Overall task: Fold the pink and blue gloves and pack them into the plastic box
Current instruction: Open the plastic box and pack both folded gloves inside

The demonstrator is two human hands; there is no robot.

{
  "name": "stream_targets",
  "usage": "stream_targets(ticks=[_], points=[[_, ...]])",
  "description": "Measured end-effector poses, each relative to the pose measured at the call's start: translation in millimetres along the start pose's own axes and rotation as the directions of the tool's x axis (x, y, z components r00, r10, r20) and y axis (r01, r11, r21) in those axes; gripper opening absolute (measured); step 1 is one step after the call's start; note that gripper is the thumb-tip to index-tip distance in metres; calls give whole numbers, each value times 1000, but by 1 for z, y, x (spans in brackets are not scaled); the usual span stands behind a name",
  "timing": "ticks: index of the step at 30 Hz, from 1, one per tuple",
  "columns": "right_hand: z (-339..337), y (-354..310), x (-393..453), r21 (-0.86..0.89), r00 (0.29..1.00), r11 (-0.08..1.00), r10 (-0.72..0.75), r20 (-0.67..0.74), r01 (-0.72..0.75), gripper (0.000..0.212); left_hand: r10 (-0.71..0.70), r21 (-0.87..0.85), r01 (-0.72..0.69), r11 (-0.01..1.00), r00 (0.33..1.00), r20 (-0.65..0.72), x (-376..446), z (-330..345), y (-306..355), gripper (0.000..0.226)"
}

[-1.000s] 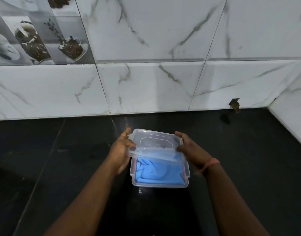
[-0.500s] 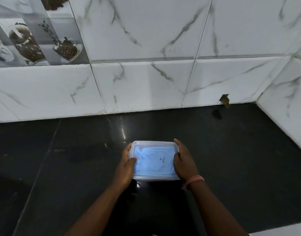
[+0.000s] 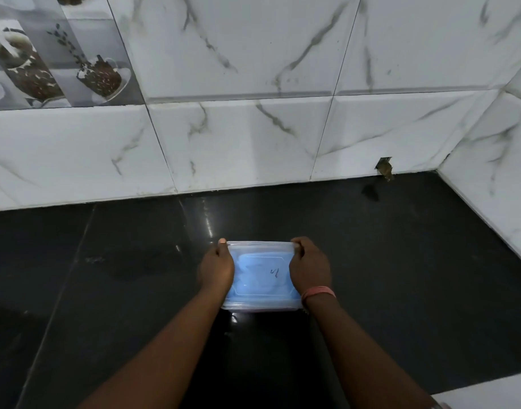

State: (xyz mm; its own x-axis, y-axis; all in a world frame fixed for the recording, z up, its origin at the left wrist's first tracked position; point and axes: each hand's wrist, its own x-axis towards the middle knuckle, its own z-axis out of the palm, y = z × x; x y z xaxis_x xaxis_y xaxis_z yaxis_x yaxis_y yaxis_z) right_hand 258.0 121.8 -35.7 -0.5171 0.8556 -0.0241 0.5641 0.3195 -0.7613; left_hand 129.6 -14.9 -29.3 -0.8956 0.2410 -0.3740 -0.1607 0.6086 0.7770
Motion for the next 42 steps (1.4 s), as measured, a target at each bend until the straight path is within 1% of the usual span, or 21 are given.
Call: stream_targets(ticks=[2, 5, 7, 11, 13, 16, 20, 24, 29, 31, 33, 35, 37, 39, 40, 41, 42], points=[[1, 4, 1, -42, 1000, 999, -1, 21, 2, 19, 10, -2, -10, 1000, 1000, -25, -4, 4, -8, 56], [6, 12, -7, -41, 999, 999, -20, -26, 19, 18, 56, 7, -55, 998, 995, -81, -8, 6, -16, 54], [7, 15, -9, -42, 999, 999, -20, -45, 18, 18, 54, 11, -53, 999, 995, -80, -4, 6, -18, 53], [9, 16, -4, -64, 999, 998, -16, -39, 14, 20, 22, -36, -24, 999, 998, -52, 2, 7, -19, 53], [11, 18, -6, -94, 998, 995, -19, -61, 13, 21, 6, -42, -9, 999, 998, -70, 1, 9, -19, 54], [16, 23, -4, -155, 997, 988, 7, -71, -17, 21, -41, 43, 46, 998, 995, -95, 5, 11, -17, 63], [17, 22, 5, -163, 997, 983, 82, -15, -83, 26, -160, 103, 166, 981, 985, -69, 15, 13, -10, 80], [18, 20, 16, -148, 995, 984, 101, -1, -100, 30, -228, 91, 234, 968, 971, -77, 23, 16, -6, 88], [16, 19, 15, -66, 985, 983, 174, 15, -173, 38, -298, 30, 301, 953, 952, -63, 20, 12, -6, 96], [13, 16, 15, -39, 971, 971, 238, 26, -237, 43, -308, -3, 308, 951, 951, -42, 15, 8, -2, 99], [10, 13, 14, -36, 944, 946, 323, 62, -321, 54, -308, -41, 308, 951, 951, -14, 11, 5, 0, 101], [4, 12, 11, 48, 889, 895, 433, 151, -444, 68, -303, -70, 303, 951, 953, 0, 8, 1, -2, 102], [-9, 10, 5, 194, 822, 808, 502, 270, -557, 67, -323, -148, 322, 935, 946, 21, 3, -4, -6, 99], [-18, 12, -2, 251, 777, 747, 524, 348, -616, 60, -301, -206, 303, 930, 953, 41, -4, -10, -12, 94], [-20, 14, -6, 257, 770, 738, 523, 366, -624, 59, -283, -231, 287, 930, 958, 54, -8, -12, -16, 91], [-21, 16, -10, 262, 784, 751, 507, 359, -606, 58, -262, -251, 269, 930, 963, 61, -12, -14, -20, 88], [-19, 19, -14, 252, 818, 789, 480, 316, -560, 57, -239, -256, 244, 935, 970, 48, -17, -15, -24, 81]])
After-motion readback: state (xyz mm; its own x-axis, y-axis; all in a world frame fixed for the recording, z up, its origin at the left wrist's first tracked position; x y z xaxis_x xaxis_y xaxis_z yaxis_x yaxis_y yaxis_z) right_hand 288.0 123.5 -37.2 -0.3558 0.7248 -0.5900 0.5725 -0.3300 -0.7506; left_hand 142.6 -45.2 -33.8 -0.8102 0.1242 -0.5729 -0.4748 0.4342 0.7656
